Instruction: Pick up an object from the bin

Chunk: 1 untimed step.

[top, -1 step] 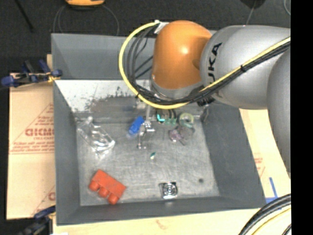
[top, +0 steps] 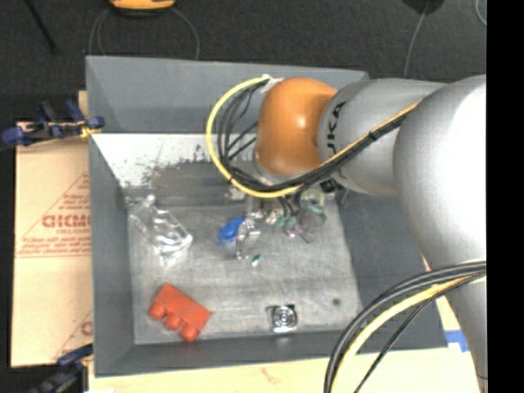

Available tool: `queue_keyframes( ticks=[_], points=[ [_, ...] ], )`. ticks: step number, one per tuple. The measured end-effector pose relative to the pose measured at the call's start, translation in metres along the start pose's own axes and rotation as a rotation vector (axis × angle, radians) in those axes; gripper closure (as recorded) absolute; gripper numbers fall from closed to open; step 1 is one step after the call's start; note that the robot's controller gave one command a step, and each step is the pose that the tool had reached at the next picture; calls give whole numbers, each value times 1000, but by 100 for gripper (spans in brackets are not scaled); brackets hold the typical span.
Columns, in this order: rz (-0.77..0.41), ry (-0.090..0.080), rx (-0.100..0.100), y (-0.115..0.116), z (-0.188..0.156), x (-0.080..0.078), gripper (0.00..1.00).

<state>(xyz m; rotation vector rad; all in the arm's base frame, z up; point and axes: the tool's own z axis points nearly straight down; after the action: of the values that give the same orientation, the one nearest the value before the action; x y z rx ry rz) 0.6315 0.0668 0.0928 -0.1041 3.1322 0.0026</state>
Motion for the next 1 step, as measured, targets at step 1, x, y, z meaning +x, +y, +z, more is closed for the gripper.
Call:
queue_keyframes(
  ticks=[1],
  points=[
    [4, 3, 0, 0, 3, 1, 100]
  ],
)
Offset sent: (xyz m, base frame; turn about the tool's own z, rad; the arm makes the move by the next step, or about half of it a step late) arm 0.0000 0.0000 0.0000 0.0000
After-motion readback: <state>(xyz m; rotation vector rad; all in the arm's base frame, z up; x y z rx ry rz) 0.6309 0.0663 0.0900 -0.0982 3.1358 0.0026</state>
